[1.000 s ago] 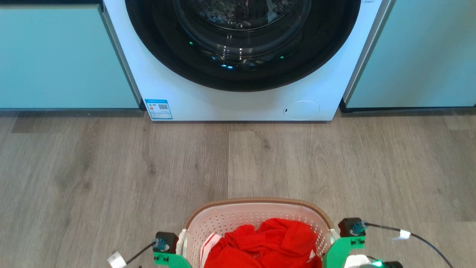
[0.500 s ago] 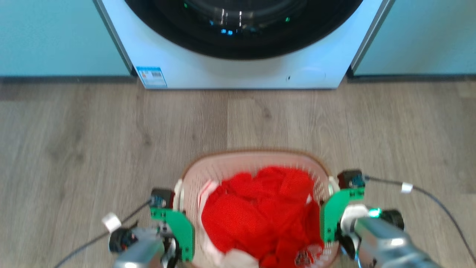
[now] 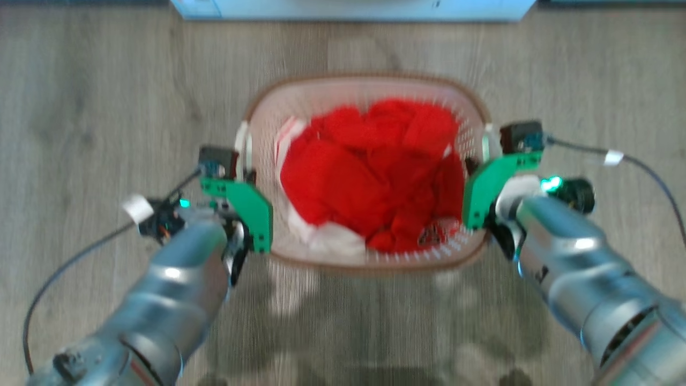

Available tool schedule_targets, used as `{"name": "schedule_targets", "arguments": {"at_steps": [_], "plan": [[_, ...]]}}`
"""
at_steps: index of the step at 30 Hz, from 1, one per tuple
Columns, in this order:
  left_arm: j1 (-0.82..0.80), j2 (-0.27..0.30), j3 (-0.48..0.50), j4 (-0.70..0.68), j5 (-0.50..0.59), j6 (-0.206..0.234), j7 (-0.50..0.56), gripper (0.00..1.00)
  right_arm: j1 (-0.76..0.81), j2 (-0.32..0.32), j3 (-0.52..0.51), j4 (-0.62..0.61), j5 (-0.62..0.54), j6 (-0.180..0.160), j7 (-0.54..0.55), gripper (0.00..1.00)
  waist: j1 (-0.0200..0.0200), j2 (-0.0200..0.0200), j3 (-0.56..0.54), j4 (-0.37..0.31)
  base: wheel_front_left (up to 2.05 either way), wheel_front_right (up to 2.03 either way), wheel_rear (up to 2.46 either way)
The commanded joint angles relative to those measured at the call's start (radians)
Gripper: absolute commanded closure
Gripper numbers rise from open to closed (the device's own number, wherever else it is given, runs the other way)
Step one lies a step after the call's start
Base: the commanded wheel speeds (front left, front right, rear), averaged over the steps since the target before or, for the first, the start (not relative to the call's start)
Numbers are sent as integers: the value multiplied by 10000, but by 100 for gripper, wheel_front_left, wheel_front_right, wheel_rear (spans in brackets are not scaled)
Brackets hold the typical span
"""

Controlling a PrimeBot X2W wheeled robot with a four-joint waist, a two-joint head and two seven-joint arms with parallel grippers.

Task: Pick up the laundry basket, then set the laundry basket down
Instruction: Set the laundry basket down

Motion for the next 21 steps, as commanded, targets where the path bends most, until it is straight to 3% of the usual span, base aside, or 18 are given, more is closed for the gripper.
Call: {"name": "schedule_targets", "arguments": {"at_steps": [1,11,21], "plan": [[-689,276,195,51,150,157,-203,100,5,86,184,-57,-292,71,-168,100,-3,0,974,76,0,0,0],[-2154,272,610,-222,463,296,-260,100,-1237,-181,-826,-31,-1363,71,-320,100,-3,0,2926,156,0,0,0],[-2383,270,1037,-487,1024,361,-262,100,-1357,-178,-1939,-30,-2513,71,-307,100,-3,0,3821,294,0,0,0]]}}
